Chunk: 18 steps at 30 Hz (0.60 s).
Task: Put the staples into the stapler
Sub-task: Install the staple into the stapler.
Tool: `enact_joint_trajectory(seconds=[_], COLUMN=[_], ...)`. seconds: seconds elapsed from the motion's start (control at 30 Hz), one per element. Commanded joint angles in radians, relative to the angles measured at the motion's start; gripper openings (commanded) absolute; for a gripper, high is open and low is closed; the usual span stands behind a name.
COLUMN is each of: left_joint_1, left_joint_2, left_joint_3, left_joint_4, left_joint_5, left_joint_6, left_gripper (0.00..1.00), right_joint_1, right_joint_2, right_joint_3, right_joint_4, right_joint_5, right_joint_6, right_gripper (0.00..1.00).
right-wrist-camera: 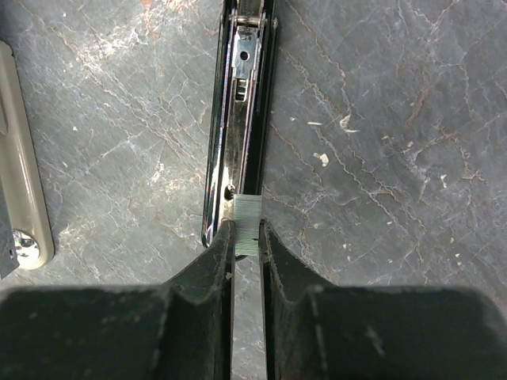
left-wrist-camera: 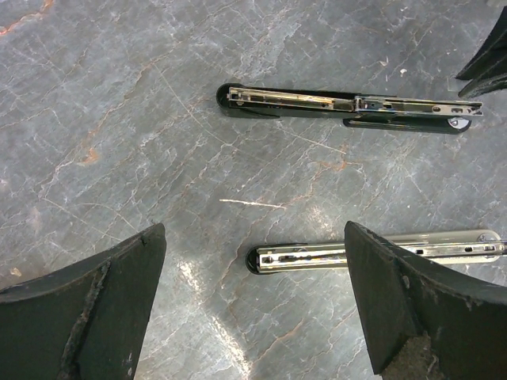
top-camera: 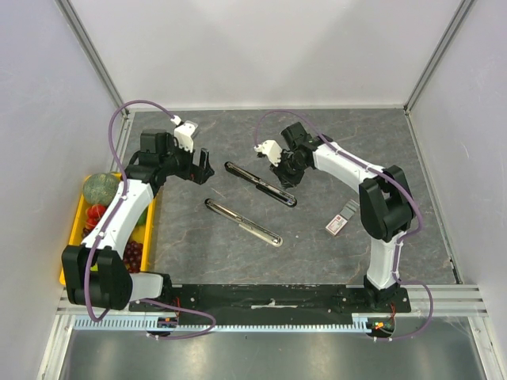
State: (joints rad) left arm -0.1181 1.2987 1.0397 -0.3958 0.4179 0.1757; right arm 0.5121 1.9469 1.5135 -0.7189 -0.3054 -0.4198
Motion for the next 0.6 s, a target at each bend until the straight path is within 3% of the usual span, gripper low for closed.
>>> enact_joint_trajectory(seconds=[0.0,0.57], left_joint_1=[0.001,0.001], left_joint_2=[-0.013,0.007], left_joint_3=[-0.007,-0.010], left_joint_4=[0.011,0.017], left_joint_5=[0.044,0.058], left_joint_6=[0.010,0.002], left_gripper=[1.00,1.00], right_joint_1=[0.005,0.019], right_joint_2=[-0.022,-0.006], right_joint_3=[0.036,0.008], right_joint_4=[0.019,-0.043], right_joint_5=[0.002,-0.008], right_joint_6=[0.026,-0.002], right_gripper=[0.15,0.14])
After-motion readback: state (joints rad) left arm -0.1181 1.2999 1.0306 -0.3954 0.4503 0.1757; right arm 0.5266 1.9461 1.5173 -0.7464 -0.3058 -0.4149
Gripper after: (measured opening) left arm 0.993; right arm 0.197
